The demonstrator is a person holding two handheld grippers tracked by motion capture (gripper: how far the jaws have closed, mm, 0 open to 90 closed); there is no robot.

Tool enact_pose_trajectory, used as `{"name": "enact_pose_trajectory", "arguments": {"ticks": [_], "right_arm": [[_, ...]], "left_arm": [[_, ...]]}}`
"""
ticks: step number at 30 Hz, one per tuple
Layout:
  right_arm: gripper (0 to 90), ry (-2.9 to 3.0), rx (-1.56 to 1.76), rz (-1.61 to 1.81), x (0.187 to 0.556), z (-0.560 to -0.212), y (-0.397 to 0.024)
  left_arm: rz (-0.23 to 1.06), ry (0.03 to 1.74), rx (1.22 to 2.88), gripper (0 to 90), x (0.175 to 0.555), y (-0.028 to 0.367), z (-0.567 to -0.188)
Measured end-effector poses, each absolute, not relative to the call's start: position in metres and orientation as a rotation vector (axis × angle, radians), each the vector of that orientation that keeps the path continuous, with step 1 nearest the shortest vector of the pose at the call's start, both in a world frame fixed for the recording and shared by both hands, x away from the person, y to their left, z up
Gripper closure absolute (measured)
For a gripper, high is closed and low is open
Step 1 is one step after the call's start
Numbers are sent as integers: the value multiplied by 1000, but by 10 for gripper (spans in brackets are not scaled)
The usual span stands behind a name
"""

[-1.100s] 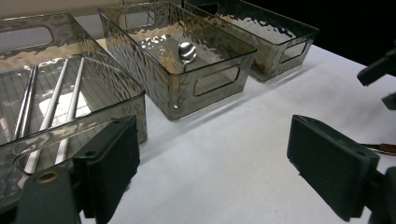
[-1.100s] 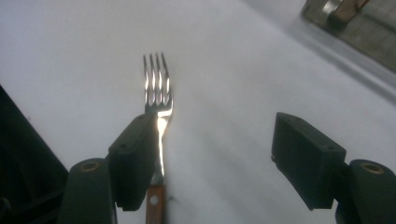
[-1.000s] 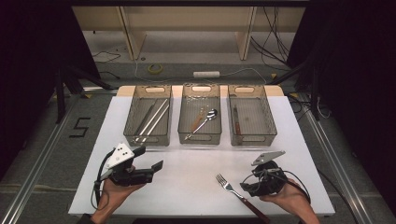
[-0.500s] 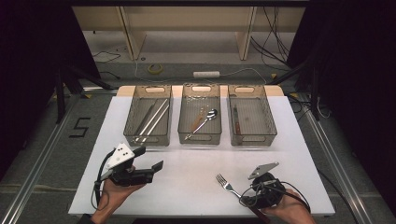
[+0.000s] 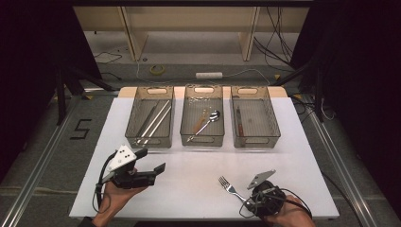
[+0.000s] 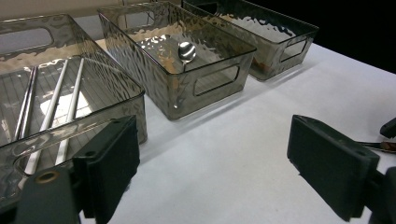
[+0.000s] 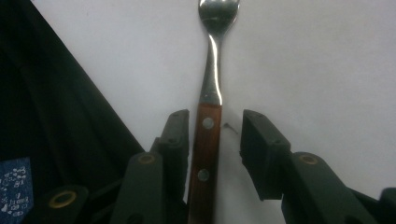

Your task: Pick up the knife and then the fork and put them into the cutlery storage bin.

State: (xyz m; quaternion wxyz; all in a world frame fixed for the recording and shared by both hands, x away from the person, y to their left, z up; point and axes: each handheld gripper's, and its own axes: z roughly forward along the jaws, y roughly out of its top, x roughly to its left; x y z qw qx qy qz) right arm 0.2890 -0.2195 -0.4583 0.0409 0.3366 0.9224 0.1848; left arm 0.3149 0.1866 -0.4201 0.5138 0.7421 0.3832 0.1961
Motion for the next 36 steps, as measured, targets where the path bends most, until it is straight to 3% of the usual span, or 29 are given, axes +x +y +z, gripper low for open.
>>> {"name": "enact_pose_trajectory", "arguments": {"ticks": [19, 36], "right_arm": [[758, 2821, 973, 496, 287, -462, -216], [778, 2838, 968, 481, 290, -460, -215]], "left_arm": [[471, 923, 1788, 164, 315, 186, -420], [473, 915, 1791, 164, 316, 186, -420]]}}
